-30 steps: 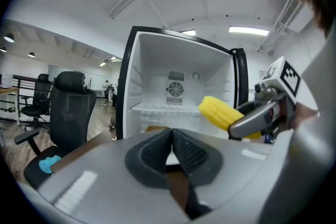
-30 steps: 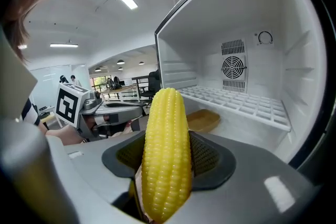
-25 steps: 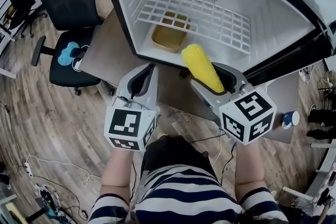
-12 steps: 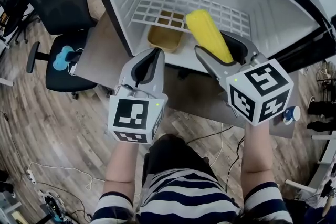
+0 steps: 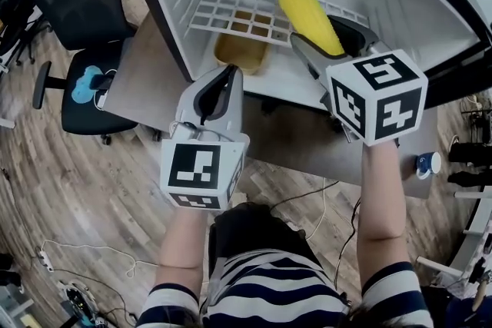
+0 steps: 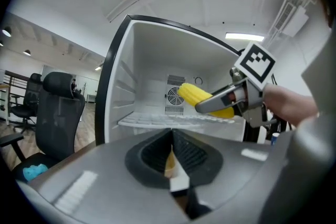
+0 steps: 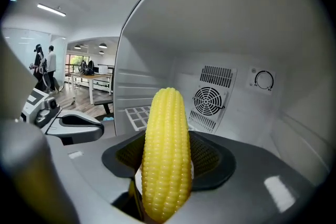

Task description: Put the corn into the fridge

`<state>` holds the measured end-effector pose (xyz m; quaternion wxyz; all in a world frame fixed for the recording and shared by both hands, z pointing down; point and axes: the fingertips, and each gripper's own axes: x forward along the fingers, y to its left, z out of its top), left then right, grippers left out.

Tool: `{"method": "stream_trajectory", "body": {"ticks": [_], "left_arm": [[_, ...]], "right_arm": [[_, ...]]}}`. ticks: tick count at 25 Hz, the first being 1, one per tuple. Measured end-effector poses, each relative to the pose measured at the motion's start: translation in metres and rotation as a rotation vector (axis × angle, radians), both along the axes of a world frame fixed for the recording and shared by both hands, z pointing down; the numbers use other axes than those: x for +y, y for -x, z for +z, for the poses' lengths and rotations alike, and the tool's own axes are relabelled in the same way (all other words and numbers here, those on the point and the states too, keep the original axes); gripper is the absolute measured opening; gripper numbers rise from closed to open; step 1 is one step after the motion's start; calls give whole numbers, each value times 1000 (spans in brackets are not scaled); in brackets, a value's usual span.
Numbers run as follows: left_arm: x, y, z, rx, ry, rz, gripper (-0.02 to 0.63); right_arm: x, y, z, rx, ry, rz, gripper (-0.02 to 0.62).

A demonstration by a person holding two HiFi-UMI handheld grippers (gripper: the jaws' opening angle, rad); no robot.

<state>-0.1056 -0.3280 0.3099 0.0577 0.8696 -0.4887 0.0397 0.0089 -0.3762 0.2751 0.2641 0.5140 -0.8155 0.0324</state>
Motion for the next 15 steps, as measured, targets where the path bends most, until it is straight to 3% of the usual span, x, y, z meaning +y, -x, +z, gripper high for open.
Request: {"method": "stream_trajectory", "body": {"ticks": [15], "left_arm": [[-9, 4, 14, 24, 22, 10, 0]], "right_arm": [[-38, -19, 24, 105, 76, 57, 252]]}}
